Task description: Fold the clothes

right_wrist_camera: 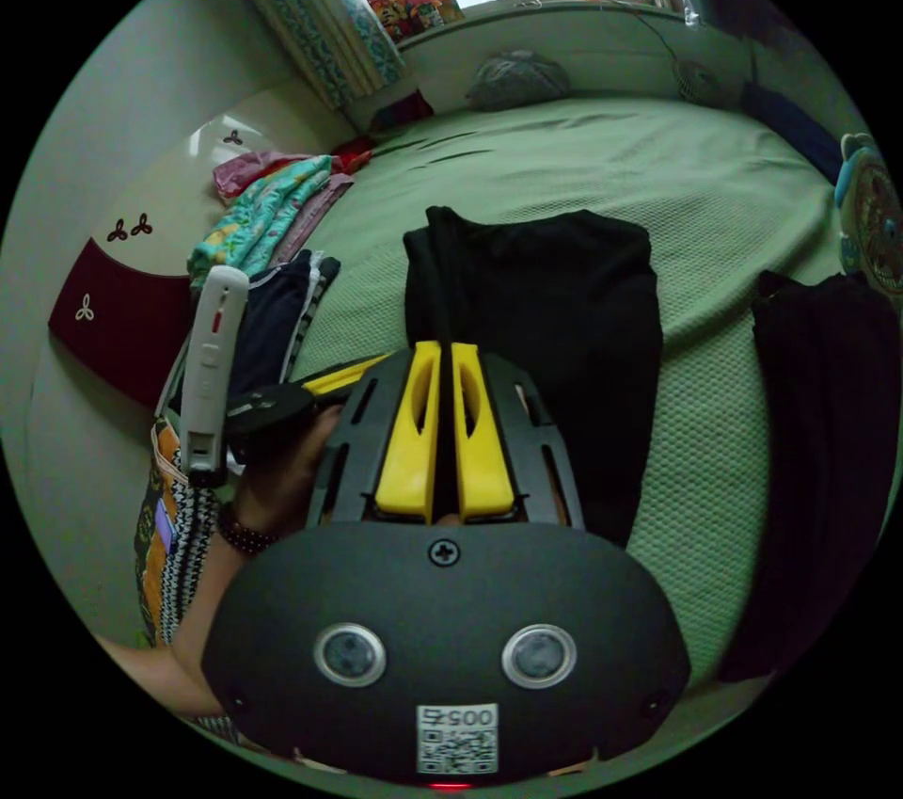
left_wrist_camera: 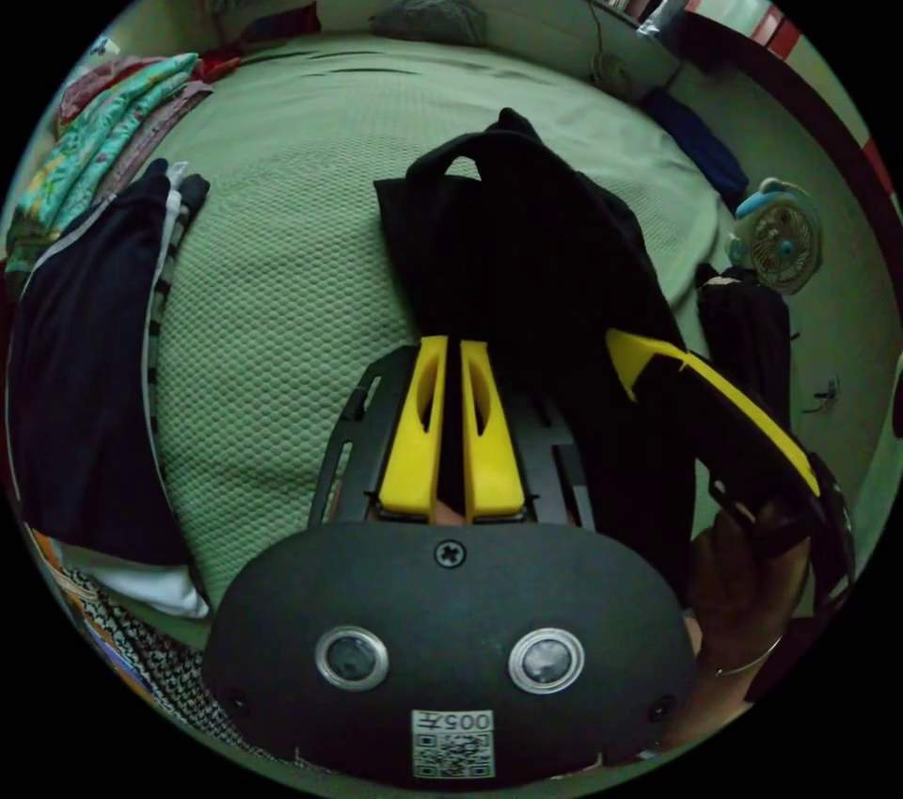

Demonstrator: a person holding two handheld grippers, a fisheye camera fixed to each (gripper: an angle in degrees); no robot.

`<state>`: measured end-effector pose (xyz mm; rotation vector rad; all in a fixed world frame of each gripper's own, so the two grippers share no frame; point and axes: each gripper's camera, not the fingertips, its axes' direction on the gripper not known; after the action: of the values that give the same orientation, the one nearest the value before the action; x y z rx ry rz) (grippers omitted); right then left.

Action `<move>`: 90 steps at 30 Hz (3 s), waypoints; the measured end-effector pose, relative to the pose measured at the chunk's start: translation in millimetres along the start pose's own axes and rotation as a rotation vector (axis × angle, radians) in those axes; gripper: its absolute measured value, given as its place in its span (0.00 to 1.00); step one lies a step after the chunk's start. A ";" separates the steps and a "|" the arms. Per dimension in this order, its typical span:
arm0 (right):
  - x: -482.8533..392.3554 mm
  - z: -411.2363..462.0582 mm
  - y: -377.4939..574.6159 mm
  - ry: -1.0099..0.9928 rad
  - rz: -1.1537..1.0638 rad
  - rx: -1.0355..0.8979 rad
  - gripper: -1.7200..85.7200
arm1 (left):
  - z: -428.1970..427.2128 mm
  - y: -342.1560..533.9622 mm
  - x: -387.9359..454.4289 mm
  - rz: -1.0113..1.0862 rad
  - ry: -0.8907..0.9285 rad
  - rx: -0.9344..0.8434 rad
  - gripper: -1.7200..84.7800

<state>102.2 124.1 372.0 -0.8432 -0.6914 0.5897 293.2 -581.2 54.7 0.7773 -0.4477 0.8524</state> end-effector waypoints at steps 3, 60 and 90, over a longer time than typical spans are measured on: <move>-3.5 -1.6 0.8 -0.016 -0.002 0.001 0.00 | -10.0 3.1 -3.1 0.013 -0.015 0.015 0.05; 56.0 -75.9 44.8 0.513 0.094 0.041 0.00 | -168.8 51.3 -66.6 -0.110 -0.387 0.087 0.06; 63.0 -82.1 113.3 0.376 0.105 0.009 0.08 | -240.7 95.9 -67.2 -0.080 -0.287 0.073 0.01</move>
<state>181.6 191.0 259.1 -0.9542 -0.3030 0.5091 188.4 -391.6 -102.6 0.9843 -0.6378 0.6872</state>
